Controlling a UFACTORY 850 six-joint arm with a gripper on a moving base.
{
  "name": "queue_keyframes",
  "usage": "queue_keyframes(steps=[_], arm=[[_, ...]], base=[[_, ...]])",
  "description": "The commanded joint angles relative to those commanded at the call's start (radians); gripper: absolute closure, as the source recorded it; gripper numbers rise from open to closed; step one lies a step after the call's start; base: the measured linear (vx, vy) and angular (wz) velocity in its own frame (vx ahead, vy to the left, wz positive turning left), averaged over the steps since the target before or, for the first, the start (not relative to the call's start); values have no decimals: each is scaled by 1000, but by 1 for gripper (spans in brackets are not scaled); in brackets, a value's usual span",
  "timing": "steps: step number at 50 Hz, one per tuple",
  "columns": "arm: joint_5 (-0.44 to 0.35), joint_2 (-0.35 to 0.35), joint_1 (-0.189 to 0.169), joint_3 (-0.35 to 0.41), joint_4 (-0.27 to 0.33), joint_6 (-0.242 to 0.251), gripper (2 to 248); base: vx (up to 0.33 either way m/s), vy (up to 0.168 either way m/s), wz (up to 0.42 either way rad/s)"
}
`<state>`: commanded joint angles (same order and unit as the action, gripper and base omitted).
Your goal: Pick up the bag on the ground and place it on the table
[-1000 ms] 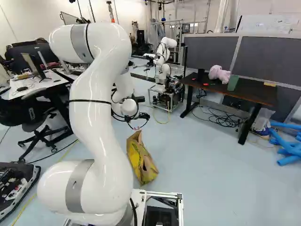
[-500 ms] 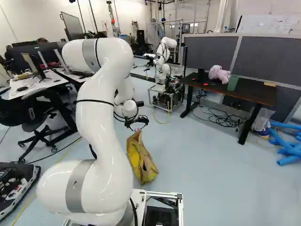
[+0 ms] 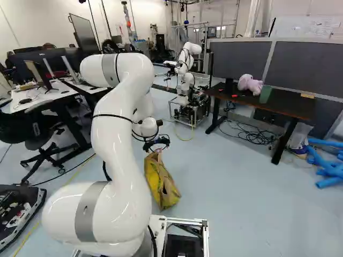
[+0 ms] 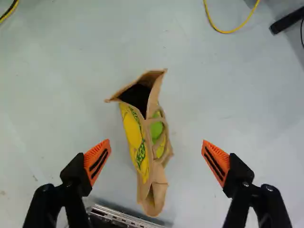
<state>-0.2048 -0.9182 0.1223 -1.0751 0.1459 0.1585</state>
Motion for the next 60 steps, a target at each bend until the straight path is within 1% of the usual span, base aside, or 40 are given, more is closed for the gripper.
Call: queue_keyframes(steps=[10,13,16,24,42,60], arm=[[3,-36,0,-24,0,104,3],[6,-47,0,-31,0,125,3],[10,-58,0,-39,0,135,3],[22,-87,0,-59,0,144,3],[57,-154,0,-106,3,146,3],[103,-220,0,-155,39,146,3]], base=[[0,0,0],[0,0,0],[0,0,0],[0,0,0],[0,0,0],[0,0,0]])
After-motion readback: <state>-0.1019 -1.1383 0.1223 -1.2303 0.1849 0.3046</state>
